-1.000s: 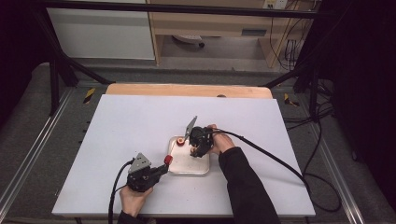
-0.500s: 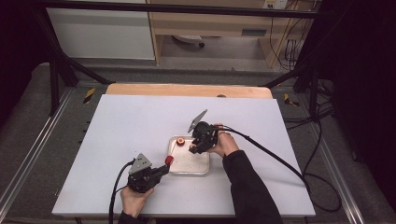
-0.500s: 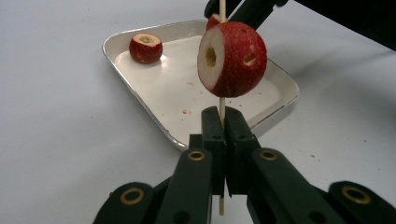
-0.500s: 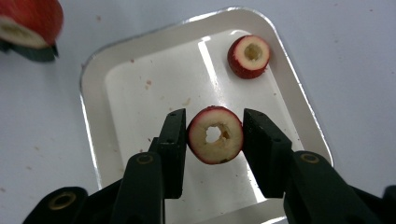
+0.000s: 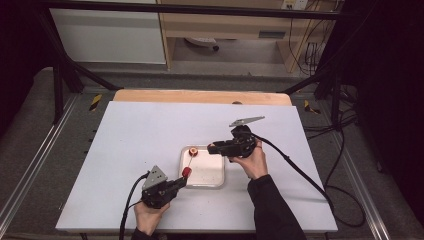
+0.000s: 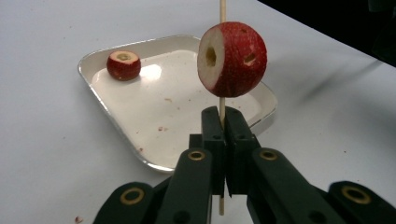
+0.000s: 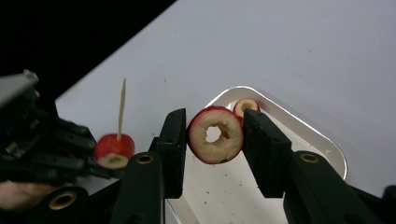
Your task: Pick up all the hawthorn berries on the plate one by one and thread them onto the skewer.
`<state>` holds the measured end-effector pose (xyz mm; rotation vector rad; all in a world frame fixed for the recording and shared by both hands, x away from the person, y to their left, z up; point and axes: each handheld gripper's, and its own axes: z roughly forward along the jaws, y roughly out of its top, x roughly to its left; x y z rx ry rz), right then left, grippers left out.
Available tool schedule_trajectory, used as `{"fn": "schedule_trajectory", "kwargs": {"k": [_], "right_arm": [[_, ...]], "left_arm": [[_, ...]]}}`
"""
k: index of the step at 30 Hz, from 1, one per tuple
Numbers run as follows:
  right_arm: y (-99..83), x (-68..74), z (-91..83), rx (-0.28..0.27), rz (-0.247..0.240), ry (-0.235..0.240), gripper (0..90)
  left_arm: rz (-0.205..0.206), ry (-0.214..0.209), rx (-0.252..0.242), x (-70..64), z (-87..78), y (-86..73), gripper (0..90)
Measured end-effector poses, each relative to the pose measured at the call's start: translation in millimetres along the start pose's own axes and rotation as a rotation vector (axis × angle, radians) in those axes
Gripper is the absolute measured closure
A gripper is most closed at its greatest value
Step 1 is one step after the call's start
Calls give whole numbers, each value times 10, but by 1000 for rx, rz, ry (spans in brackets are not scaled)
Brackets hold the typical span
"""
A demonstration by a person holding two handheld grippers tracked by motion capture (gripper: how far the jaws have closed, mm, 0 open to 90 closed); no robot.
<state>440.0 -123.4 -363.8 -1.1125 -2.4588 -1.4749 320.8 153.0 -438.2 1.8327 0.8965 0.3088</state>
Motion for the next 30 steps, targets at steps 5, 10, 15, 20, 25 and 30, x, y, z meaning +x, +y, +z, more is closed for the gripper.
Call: {"fn": "schedule_trajectory", "kwargs": {"k": [5, 10, 15, 20, 25, 30], "right_arm": [[-104, -5, -163, -144, 101, 22, 615], [-186, 15, -269, -280, 185, 43, 615], [-241, 43, -303, -389, 240, 67, 615], [-273, 69, -294, -468, 265, 83, 615], [-299, 111, -268, -515, 271, 89, 616], [-316, 137, -262, -547, 283, 98, 616]], "left_arm": [[11, -13, -18, -110, 54, 29, 883], [28, -18, -46, -239, 115, 51, 883], [22, -9, -70, -321, 166, 51, 883], [10, -2, -78, -369, 221, 50, 883], [9, 2, -71, -422, 280, 72, 883], [-1, 5, -69, -445, 331, 98, 883]]}}
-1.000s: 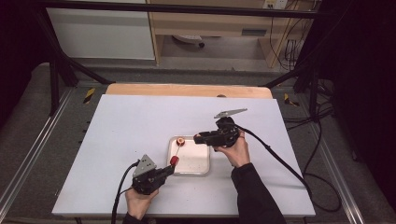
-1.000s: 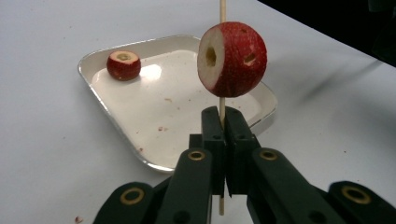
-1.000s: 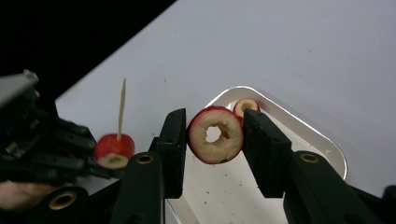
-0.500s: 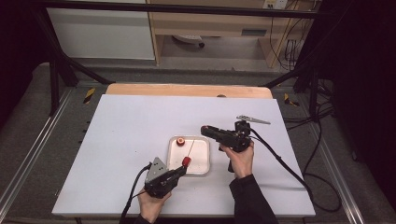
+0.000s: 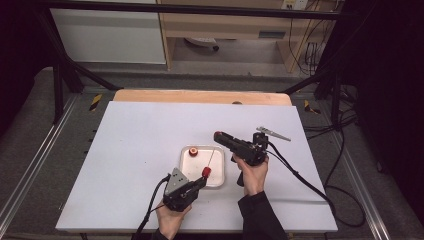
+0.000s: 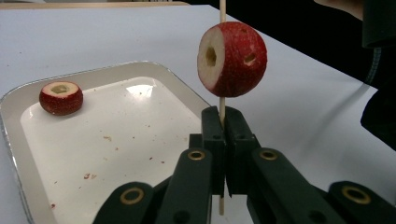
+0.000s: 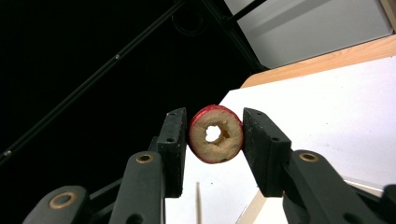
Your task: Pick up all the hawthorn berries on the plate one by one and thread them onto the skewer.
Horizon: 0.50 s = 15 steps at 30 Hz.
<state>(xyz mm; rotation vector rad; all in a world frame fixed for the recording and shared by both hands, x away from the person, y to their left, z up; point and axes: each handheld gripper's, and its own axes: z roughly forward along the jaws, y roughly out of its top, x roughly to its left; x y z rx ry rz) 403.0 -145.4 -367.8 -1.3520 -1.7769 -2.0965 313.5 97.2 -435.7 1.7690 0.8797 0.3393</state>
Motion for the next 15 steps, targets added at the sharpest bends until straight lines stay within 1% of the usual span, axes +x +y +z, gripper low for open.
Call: {"fn": "schedule_trajectory", "kwargs": {"k": [2, 7, 8, 9, 15], "right_arm": [[-10, 12, -3, -8, 7, 3, 616], [-46, 22, -2, -23, 9, 11, 616], [-51, 20, 2, -25, 7, 14, 616], [-59, 21, 3, -26, 7, 15, 616], [-64, 19, 1, -29, 3, 14, 616]], "left_arm": [[-3, 1, 2, -8, 23, 7, 883], [-18, 5, -1, -30, 68, 20, 883], [-17, 6, -4, -34, 70, 24, 883], [-25, 2, -13, -35, 70, 30, 883], [-33, 3, -19, -25, 57, 34, 883]]}}
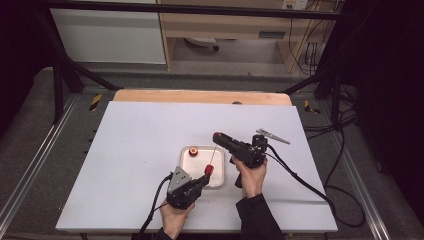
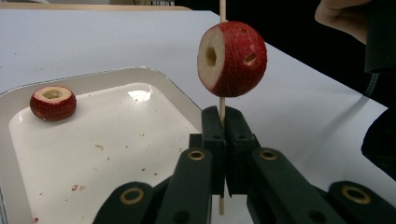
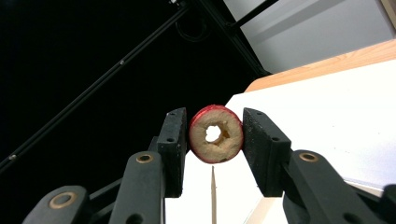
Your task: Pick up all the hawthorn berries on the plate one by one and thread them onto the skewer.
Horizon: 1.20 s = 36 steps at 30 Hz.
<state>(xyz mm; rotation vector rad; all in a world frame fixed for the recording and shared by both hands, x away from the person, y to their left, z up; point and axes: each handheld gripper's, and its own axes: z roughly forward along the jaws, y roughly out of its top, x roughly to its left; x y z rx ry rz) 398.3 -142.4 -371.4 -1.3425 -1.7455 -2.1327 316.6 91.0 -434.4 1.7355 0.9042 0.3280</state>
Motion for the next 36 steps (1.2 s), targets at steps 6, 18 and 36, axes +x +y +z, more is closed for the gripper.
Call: {"fn": "schedule_trajectory", "kwargs": {"k": [6, 18, 36], "right_arm": [[-9, -4, 1, -1, 7, 4, 616], [-23, -1, 5, 4, 12, 18, 616], [-79, 22, -1, -4, -43, 2, 617]], "left_arm": [[-2, 0, 0, 6, 6, -2, 883], [-5, -2, -1, 17, 6, 3, 883], [-60, -10, -21, 14, 11, -19, 884]]}}
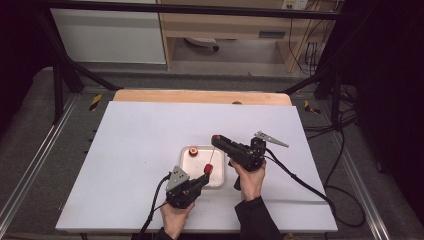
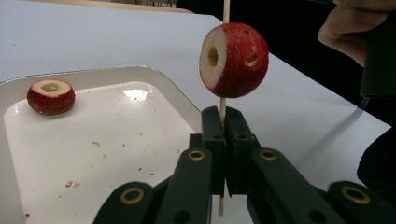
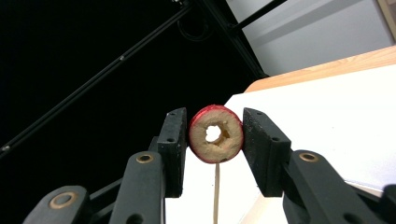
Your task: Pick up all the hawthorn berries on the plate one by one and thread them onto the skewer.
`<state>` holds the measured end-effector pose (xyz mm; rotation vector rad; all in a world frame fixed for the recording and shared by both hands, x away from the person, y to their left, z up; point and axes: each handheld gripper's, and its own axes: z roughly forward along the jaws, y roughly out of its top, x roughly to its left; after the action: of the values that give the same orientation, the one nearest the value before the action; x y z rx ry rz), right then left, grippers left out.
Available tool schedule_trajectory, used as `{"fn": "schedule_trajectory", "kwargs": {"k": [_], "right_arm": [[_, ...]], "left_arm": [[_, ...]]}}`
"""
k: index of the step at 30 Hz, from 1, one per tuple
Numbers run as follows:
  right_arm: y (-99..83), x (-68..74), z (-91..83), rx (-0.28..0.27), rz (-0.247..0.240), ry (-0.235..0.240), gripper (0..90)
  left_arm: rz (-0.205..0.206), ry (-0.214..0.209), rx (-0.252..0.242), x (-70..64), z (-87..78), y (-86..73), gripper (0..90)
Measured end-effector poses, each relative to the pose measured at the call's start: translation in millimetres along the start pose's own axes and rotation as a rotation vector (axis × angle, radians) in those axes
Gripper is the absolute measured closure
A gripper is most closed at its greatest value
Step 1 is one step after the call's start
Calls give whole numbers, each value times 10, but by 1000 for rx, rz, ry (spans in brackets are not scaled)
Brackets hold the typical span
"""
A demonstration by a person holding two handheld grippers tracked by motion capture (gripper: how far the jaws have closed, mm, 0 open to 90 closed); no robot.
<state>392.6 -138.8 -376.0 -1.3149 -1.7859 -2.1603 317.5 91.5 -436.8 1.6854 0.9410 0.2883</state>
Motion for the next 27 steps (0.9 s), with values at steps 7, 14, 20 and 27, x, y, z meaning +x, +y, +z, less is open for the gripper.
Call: {"fn": "schedule_trajectory", "kwargs": {"k": [7, 14, 20, 27], "right_arm": [[-25, -8, 24, -24, 1, -15, 617], [-48, -1, 25, 12, 22, -14, 618], [-158, -10, 66, 57, 8, -7, 619], [-251, -12, 83, 114, -12, -10, 618]], "left_arm": [[-2, 13, -46, -46, -1, -19, 884], [-27, 12, -78, -33, 1, 7, 885], [-48, 11, -58, 29, 6, 67, 884], [-53, 8, -51, 70, 16, 85, 884]]}}
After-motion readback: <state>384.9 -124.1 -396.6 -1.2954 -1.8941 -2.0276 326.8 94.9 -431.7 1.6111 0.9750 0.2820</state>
